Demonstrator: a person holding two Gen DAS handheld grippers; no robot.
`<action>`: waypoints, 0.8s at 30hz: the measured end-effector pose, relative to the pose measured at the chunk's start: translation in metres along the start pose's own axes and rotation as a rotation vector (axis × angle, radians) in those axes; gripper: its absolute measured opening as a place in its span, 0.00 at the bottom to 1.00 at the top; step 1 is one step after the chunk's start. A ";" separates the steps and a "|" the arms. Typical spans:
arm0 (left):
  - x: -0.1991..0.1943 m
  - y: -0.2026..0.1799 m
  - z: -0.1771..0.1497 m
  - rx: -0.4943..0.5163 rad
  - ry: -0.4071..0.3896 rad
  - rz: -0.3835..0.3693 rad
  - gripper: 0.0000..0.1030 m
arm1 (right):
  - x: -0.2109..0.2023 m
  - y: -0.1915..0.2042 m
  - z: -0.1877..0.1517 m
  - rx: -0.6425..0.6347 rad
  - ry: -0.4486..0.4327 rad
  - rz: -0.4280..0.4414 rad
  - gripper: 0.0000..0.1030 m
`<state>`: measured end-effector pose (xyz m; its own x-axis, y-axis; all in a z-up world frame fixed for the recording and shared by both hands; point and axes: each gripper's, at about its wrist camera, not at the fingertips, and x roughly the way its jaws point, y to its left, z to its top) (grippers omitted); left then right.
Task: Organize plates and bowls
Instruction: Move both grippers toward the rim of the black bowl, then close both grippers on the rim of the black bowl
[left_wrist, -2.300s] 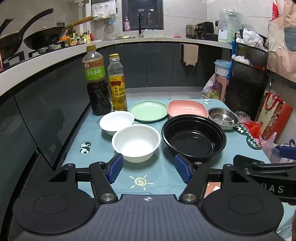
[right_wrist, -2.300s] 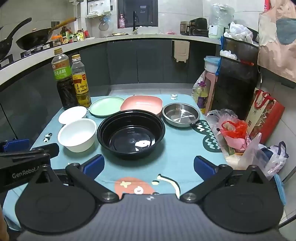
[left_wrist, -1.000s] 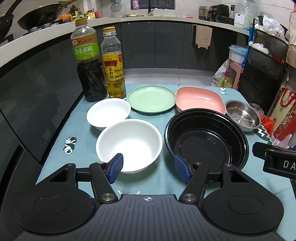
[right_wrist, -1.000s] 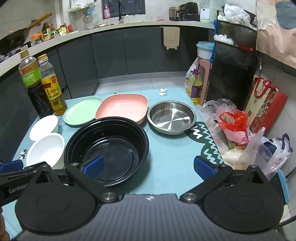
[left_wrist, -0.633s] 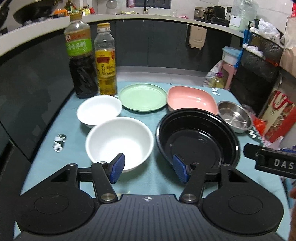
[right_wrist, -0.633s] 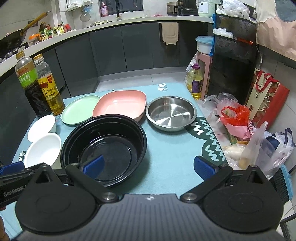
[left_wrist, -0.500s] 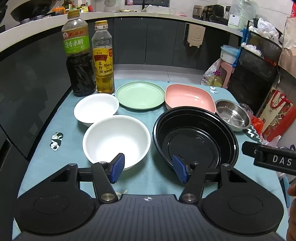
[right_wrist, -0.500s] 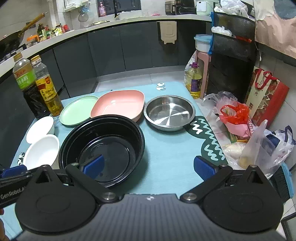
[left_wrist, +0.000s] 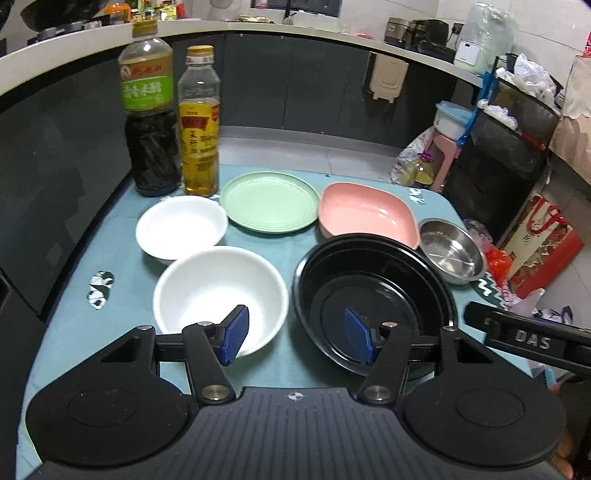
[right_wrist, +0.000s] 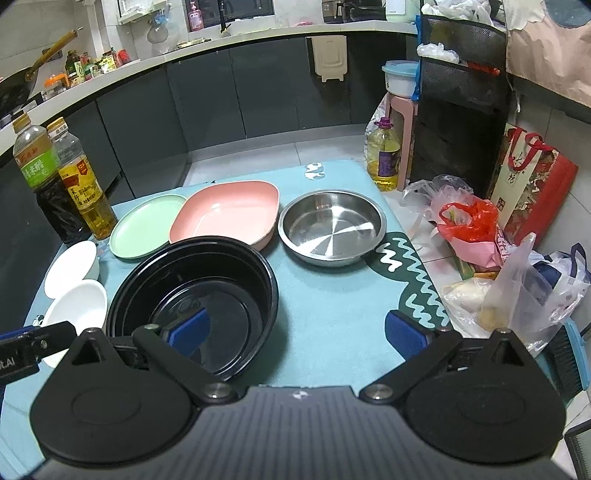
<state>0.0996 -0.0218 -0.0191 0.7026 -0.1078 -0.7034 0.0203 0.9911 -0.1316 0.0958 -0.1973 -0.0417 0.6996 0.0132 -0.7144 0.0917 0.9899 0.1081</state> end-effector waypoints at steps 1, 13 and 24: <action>0.001 -0.001 -0.001 0.002 0.007 -0.006 0.52 | 0.001 0.000 0.000 0.001 0.003 0.003 0.60; 0.020 -0.010 -0.005 0.014 0.115 -0.056 0.45 | 0.015 0.000 0.004 0.001 0.038 0.026 0.60; 0.032 -0.008 -0.005 -0.014 0.160 -0.059 0.43 | 0.024 -0.001 0.005 0.020 0.070 0.045 0.60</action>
<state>0.1184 -0.0339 -0.0438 0.5785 -0.1778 -0.7961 0.0478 0.9817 -0.1845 0.1162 -0.1983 -0.0557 0.6520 0.0683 -0.7551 0.0762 0.9850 0.1549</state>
